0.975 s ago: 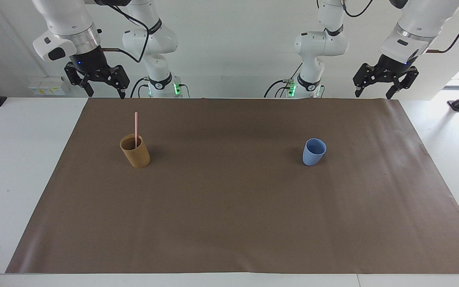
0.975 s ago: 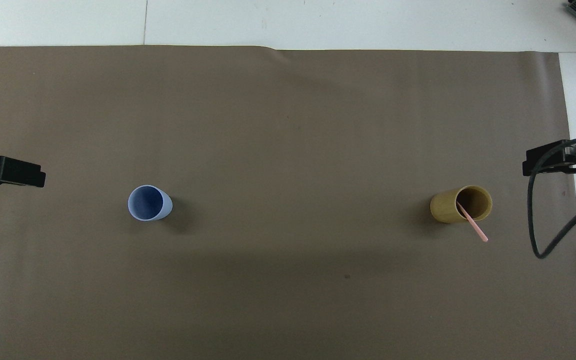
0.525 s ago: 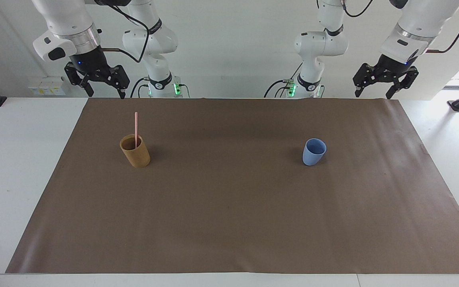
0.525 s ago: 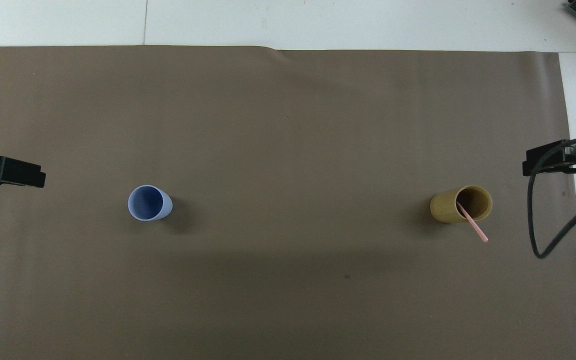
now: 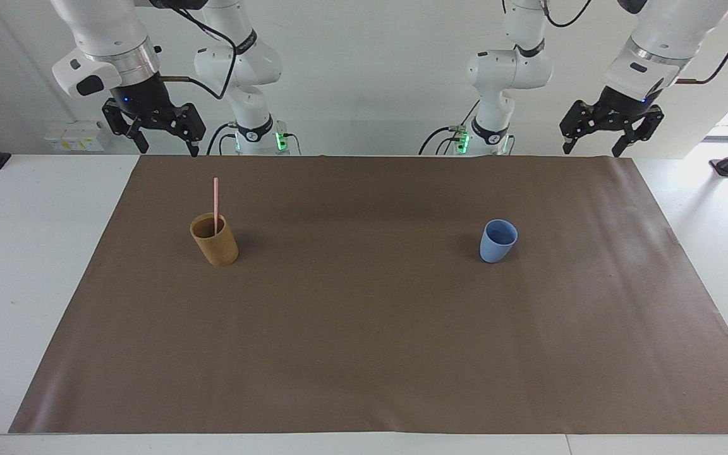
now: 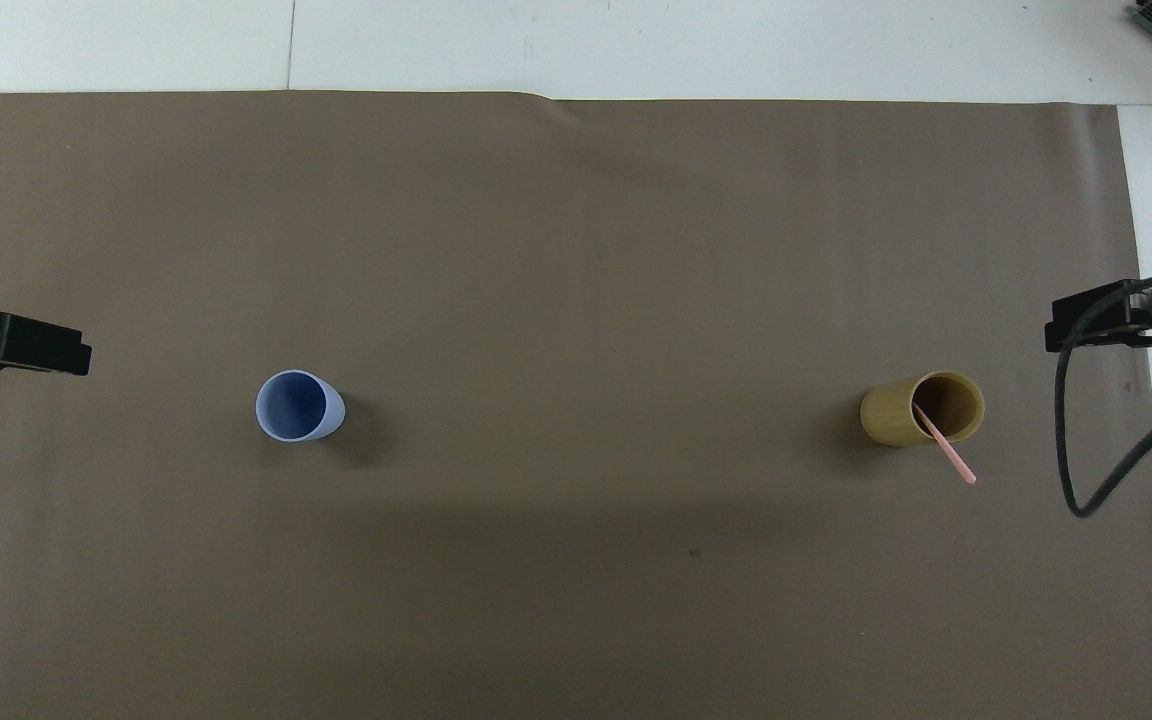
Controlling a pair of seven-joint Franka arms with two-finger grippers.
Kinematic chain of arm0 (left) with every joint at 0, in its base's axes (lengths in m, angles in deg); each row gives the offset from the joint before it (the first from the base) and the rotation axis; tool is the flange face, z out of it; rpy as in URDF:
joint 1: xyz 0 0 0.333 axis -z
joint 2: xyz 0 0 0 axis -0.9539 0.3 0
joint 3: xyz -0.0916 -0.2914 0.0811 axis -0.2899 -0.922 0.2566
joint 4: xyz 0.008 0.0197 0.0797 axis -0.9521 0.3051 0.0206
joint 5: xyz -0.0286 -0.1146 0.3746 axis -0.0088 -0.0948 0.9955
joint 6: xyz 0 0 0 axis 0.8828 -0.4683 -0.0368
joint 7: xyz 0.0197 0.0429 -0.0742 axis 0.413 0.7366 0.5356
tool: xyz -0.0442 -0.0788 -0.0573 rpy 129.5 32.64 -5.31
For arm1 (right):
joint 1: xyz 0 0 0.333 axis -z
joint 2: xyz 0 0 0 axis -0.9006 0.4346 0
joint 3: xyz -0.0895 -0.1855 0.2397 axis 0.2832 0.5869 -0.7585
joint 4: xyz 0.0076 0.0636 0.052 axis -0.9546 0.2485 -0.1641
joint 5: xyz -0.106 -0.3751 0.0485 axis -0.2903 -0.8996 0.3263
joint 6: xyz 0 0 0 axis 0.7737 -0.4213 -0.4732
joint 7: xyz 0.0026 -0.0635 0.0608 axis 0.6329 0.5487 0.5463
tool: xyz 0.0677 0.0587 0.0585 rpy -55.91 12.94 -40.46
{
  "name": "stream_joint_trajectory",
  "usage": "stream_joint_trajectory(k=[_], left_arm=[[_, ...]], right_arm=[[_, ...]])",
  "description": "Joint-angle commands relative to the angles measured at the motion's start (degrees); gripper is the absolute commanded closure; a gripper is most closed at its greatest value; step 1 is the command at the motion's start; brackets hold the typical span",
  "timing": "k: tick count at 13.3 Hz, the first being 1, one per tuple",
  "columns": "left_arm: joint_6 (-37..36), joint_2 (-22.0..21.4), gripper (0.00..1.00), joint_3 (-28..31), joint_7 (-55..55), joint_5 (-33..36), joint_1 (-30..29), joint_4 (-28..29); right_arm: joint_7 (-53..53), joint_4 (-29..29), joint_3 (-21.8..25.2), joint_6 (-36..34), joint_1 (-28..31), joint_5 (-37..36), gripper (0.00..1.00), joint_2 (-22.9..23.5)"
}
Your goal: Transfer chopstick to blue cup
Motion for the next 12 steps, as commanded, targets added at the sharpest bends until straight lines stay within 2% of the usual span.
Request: stream_joint_trajectory(k=[1, 6, 12], left_arm=[[-1.28, -0.79, 0.00, -0.48, 0.49, 0.59, -0.43, 0.36], [1.17, -0.88, 0.00, -0.22, 0.22, 0.33, -1.65, 2.11], [14.51, 0.87, 0.00, -0.22, 3.99, 0.33, -1.22, 11.41]], right_arm=[[-1.38, 0.90, -0.43, -0.47, 1.16, 1.33, 0.00, -0.95], [-1.38, 0.90, -0.43, -0.47, 1.16, 1.24, 0.00, -0.95], [-1.38, 0.90, -0.43, -0.38, 1.16, 1.33, 0.00, -0.95]])
